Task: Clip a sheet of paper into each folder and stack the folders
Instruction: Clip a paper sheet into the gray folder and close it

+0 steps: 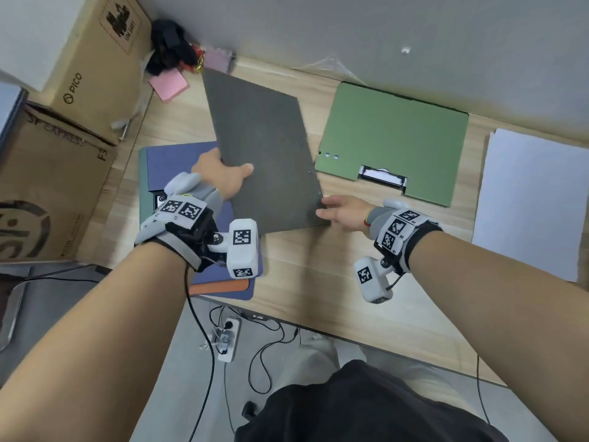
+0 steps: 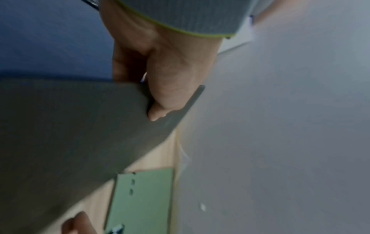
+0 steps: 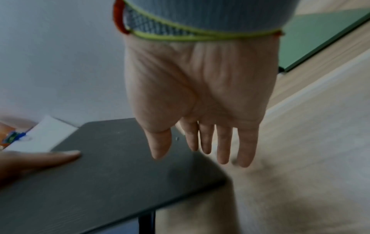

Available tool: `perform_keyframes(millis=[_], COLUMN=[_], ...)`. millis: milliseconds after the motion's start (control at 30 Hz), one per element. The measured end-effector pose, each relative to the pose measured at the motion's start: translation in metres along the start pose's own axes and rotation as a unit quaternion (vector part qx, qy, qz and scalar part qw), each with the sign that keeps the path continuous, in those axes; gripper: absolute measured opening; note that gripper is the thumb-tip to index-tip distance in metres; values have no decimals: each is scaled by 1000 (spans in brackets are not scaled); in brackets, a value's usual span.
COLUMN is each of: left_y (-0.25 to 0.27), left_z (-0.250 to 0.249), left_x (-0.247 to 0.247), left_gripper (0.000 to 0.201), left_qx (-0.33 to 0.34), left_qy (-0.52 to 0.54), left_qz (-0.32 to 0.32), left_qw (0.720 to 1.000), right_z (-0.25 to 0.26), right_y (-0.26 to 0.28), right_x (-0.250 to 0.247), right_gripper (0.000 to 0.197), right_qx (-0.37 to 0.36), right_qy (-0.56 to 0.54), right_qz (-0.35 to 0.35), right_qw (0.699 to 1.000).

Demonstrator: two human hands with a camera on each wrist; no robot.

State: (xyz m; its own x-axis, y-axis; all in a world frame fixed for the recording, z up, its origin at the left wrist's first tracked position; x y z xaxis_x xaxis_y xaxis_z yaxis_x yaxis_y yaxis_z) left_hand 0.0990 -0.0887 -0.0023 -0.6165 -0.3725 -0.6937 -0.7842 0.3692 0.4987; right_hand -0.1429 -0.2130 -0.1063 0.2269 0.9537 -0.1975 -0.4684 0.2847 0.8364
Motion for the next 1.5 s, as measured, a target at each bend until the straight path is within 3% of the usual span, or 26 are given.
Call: perform_keyframes(millis=[100, 167, 300, 367, 433, 533, 600, 733, 867, 933, 1000, 1067, 1200, 1333, 1433, 1500], left_y=[25, 52, 119, 154, 183, 223, 230, 200, 128, 103, 85, 75, 71, 61, 52, 49], left_z=[-61, -107, -153, -156, -147, -136, -130, -135, -114, -95, -78, -74, -89, -104, -105, -108], left_x=[2, 9, 73, 124, 167, 224, 243, 253, 243, 243, 247, 255, 270, 265, 254, 237], left_gripper=[26, 10, 18, 4, 8, 19, 27, 40, 42, 34, 49, 60, 28, 12, 11, 44], left_qx=[86, 153, 236, 279, 304, 338, 346, 327, 238, 178, 120, 103, 151, 158, 125, 96], left_qy=[-1, -103, -284, -334, -358, -371, -380, -381, -363, -350, -322, -288, -350, -362, -351, -320], left_qz=[38, 26, 67, 121, 168, 254, 268, 229, 159, 172, 184, 187, 186, 158, 122, 56], left_qw=[996, 982, 927, 892, 867, 827, 815, 834, 887, 903, 921, 933, 906, 905, 920, 941], right_z=[7, 16, 18, 5, -17, -69, -93, -146, -210, -237, -257, -271, -267, -223, -190, -178], right_y=[15, 35, 66, 83, 97, 111, 113, 118, 121, 122, 126, 122, 115, 105, 90, 81], right_x=[-19, -38, -74, -92, -106, -127, -126, -119, -121, -128, -135, -140, -163, -193, -209, -213], right_gripper=[51, 57, 81, 88, 73, 29, 7, 18, 10, 8, 11, 16, 10, 37, 53, 61], right_qx=[-9, -31, -58, -69, -61, -24, -3, 23, 63, 88, 121, 142, 148, 79, 46, 50], right_qy=[-89, -161, -324, -370, -364, -320, -278, -242, -253, -241, -220, -210, -90, -32, -26, -20], right_qz=[-15, -22, -9, 1, -29, -122, -140, -133, -121, -143, -170, -182, -239, -307, -308, -285], right_qw=[996, 986, 944, 926, 929, 939, 950, 961, 958, 956, 953, 950, 956, 948, 950, 957])
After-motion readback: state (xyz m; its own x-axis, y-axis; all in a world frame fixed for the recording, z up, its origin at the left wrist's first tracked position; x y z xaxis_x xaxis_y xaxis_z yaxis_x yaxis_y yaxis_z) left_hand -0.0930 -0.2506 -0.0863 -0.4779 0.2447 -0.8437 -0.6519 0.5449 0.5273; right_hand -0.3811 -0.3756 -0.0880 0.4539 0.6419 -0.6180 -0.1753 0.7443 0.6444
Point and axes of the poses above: each hand's wrist, its own y-axis away from the middle knuckle, its own x-axis out of the palm, z = x × y, the point moved 10 cm from there along -y, towards the middle knuckle, and after that the axes turned 2 degrees about x, right-handed, at the moved point
